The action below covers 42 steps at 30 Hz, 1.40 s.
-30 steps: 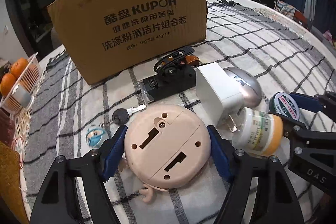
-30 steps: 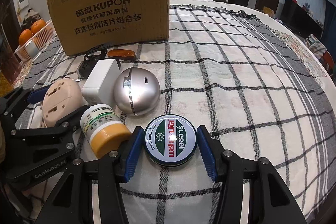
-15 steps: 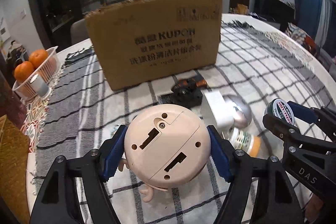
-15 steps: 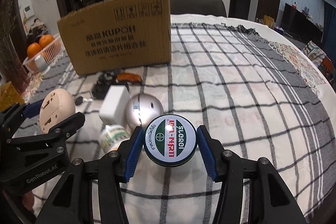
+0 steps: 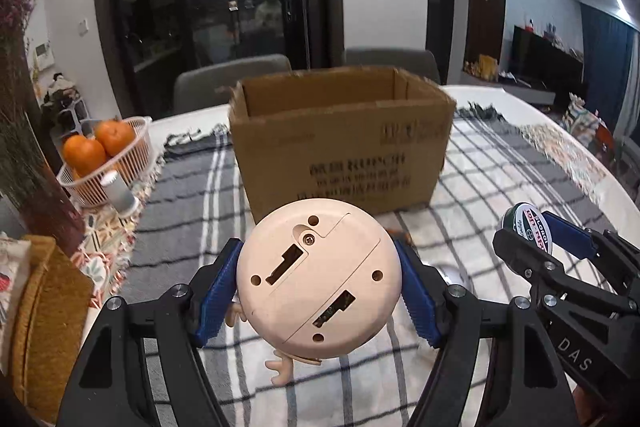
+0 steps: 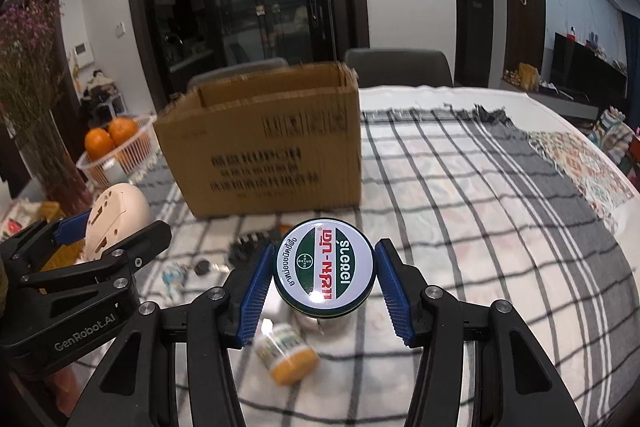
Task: Organize rigid objects
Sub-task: 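Carry the toy and tin with both tools over the cardboard box, then open both tools to drop the toy and tin into the box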
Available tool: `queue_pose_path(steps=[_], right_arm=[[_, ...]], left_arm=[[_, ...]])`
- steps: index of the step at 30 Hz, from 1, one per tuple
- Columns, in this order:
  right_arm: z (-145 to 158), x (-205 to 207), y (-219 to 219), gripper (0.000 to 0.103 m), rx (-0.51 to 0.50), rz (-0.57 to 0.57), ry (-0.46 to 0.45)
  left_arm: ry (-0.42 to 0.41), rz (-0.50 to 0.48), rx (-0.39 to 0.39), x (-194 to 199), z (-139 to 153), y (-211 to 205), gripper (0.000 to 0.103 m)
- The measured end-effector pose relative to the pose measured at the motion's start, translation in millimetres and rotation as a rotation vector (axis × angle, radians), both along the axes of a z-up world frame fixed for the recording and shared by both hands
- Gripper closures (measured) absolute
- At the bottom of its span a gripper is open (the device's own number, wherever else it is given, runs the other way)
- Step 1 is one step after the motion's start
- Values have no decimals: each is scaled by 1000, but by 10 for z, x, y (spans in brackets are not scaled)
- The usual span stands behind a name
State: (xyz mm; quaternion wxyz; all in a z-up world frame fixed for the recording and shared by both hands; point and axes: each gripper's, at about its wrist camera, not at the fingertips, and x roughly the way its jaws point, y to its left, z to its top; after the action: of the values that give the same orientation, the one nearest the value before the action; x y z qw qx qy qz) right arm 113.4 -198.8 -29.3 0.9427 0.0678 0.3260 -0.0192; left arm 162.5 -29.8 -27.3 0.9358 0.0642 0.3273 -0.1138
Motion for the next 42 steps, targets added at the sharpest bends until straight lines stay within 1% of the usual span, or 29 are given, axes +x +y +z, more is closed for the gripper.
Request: queue_pose_path(steps=[3, 6, 10, 13, 17, 26, 31, 34, 37, 42], right_arm=[[119, 69, 20, 50, -15, -1, -30], [246, 175, 2, 50, 3, -8, -53], [399, 349, -36, 50, 8, -24, -90], [490, 498, -67, 50, 21, -34, -100], [554, 691, -94, 50, 49, -25, -91], [715, 1282, -122, 50, 87, 30, -18], [752, 1646, -109, 50, 86, 69, 51], [739, 1834, -82, 50, 66, 87, 91], [692, 2005, -80, 50, 56, 99, 141], [580, 2208, -73, 50, 30, 122, 221]], left_arm=[[-19, 17, -3, 69, 110, 15, 29], [-33, 27, -23, 165, 202, 58, 29], [-51, 39, -25, 322, 313, 78, 29], [-58, 41, -26, 451, 397, 69, 29], [-56, 33, -28, 651, 503, 45, 29], [38, 24, -47, 1172, 632, 54, 29], [103, 26, -46, 1496, 667, 36, 29], [148, 20, -41, 1681, 644, 23, 29], [182, 22, -9, 1843, 605, -25, 29], [260, 20, 47, 2065, 465, -99, 29]])
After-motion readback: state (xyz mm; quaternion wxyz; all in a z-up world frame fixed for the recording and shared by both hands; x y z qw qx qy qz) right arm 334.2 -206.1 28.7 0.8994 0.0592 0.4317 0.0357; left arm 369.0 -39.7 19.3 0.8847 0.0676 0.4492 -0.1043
